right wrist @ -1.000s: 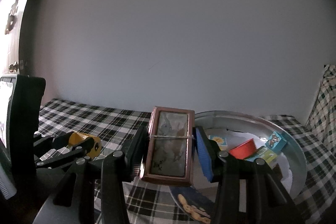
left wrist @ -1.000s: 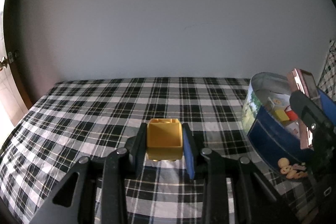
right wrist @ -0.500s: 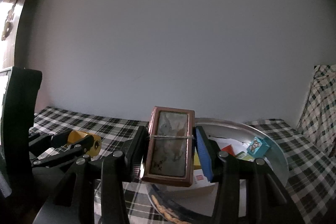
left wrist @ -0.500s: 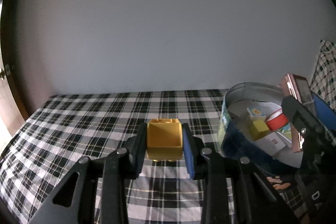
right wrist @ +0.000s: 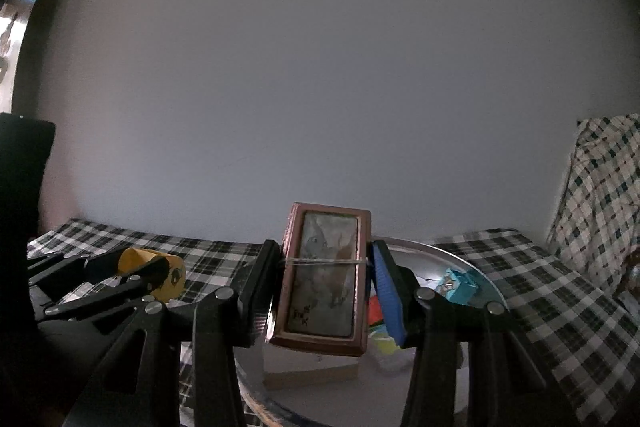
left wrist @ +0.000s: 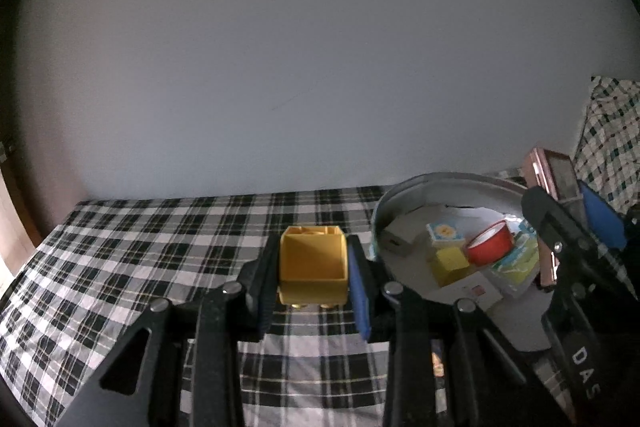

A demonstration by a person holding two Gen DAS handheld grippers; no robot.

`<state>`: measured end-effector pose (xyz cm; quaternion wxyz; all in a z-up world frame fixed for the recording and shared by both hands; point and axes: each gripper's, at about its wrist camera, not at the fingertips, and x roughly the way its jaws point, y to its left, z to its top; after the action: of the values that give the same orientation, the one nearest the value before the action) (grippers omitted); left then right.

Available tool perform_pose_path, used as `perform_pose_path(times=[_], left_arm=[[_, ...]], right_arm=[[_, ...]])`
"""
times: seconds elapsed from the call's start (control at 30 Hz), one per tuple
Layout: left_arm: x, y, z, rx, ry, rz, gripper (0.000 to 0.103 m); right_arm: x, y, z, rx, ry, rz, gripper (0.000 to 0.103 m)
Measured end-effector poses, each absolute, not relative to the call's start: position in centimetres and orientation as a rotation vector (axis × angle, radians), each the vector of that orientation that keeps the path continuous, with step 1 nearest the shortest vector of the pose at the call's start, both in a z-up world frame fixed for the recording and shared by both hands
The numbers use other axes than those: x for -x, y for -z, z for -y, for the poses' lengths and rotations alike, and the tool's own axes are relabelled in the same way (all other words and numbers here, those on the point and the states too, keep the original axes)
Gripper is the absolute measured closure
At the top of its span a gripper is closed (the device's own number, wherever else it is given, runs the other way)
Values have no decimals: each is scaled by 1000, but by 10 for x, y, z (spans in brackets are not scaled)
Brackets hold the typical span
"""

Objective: Organize rigid objects
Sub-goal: 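Carry the yellow brick and brown framed block over the tin with both tools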

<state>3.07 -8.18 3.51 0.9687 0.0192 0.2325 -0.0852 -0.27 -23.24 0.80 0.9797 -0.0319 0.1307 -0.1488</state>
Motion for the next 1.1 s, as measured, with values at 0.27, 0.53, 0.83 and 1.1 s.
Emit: perform_pose_path(times=[0.27, 0.53, 0.83, 1.1], left_arm=[[-31, -40, 103, -39, 216, -461, 73], [-36, -43, 122, -42, 251, -462, 73], [-40, -46, 145, -33, 292, -474, 73], [-49, -42, 167, -34, 315, -488, 73]], right_arm=[[7, -13, 255, 35, 342, -253, 53], [6, -16, 276, 11, 379, -247, 53], [7, -21, 290, 11, 422, -244, 53], [5, -23, 306, 6, 460, -243, 53]])
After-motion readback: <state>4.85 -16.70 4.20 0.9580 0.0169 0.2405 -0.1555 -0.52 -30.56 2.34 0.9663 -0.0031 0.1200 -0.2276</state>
